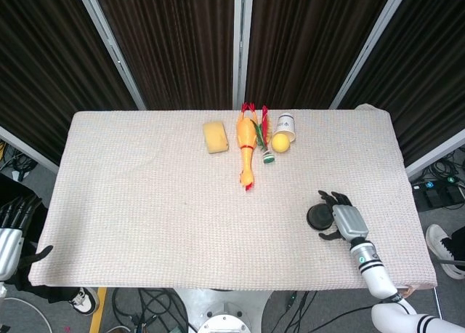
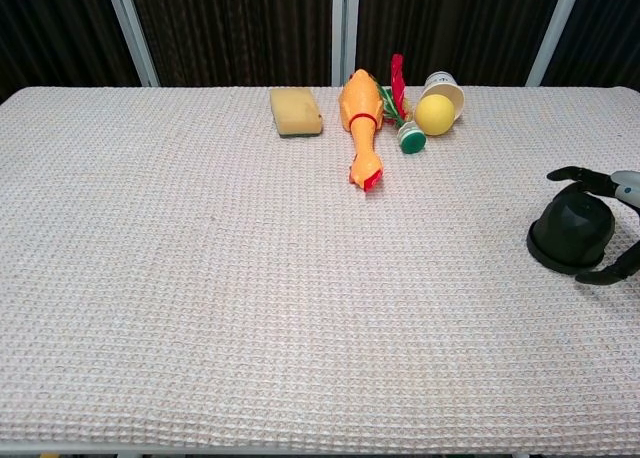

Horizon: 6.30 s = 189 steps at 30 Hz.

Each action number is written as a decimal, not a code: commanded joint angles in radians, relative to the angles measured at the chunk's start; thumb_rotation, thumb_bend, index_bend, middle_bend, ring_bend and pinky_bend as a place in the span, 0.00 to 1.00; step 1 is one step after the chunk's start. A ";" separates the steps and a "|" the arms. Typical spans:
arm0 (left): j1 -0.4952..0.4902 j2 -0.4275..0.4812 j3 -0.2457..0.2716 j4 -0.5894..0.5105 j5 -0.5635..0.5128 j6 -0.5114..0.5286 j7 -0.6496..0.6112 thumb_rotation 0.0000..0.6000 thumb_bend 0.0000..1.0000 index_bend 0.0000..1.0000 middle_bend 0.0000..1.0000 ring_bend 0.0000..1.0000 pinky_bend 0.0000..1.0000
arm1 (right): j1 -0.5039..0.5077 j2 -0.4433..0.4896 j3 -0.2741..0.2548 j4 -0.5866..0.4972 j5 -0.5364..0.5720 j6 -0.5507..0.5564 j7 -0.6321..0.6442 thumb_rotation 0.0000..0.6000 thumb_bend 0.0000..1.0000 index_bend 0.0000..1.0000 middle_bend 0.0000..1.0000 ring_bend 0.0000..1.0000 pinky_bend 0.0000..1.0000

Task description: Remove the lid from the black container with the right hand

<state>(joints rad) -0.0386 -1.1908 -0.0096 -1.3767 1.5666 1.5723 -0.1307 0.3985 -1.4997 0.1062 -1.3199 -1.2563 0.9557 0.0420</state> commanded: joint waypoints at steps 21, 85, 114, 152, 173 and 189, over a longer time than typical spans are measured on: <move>0.002 -0.001 -0.004 0.004 -0.005 0.000 -0.008 1.00 0.11 0.09 0.04 0.00 0.10 | 0.009 -0.006 0.000 0.012 0.022 -0.006 -0.008 1.00 0.05 0.01 0.21 0.00 0.00; -0.034 0.004 -0.035 -0.079 -0.051 -0.049 0.066 1.00 0.11 0.09 0.04 0.00 0.10 | 0.011 0.211 0.102 -0.279 -0.093 0.269 -0.107 1.00 0.11 0.33 0.43 0.11 0.00; -0.022 -0.004 -0.021 -0.050 -0.036 -0.034 0.035 1.00 0.11 0.09 0.04 0.00 0.10 | -0.005 0.080 0.032 -0.051 -0.097 0.213 -0.136 1.00 0.12 0.37 0.44 0.13 0.06; -0.038 -0.006 -0.033 -0.078 -0.067 -0.071 0.045 1.00 0.11 0.09 0.04 0.00 0.10 | 0.136 0.215 0.025 -0.114 -0.127 -0.033 0.037 1.00 0.12 0.36 0.43 0.11 0.02; -0.027 -0.002 -0.030 -0.064 -0.065 -0.058 0.027 1.00 0.11 0.09 0.04 0.00 0.10 | 0.165 0.249 0.008 -0.157 0.022 -0.079 -0.053 1.00 0.12 0.35 0.43 0.10 0.00; -0.027 -0.005 -0.032 -0.060 -0.060 -0.053 0.026 1.00 0.11 0.09 0.04 0.00 0.10 | 0.140 0.213 -0.014 -0.172 -0.025 0.008 -0.108 1.00 0.12 0.35 0.43 0.10 0.00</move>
<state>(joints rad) -0.0657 -1.1957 -0.0412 -1.4367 1.5067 1.5192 -0.1051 0.5683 -1.3196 0.0740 -1.5620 -1.3591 0.9402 -0.0999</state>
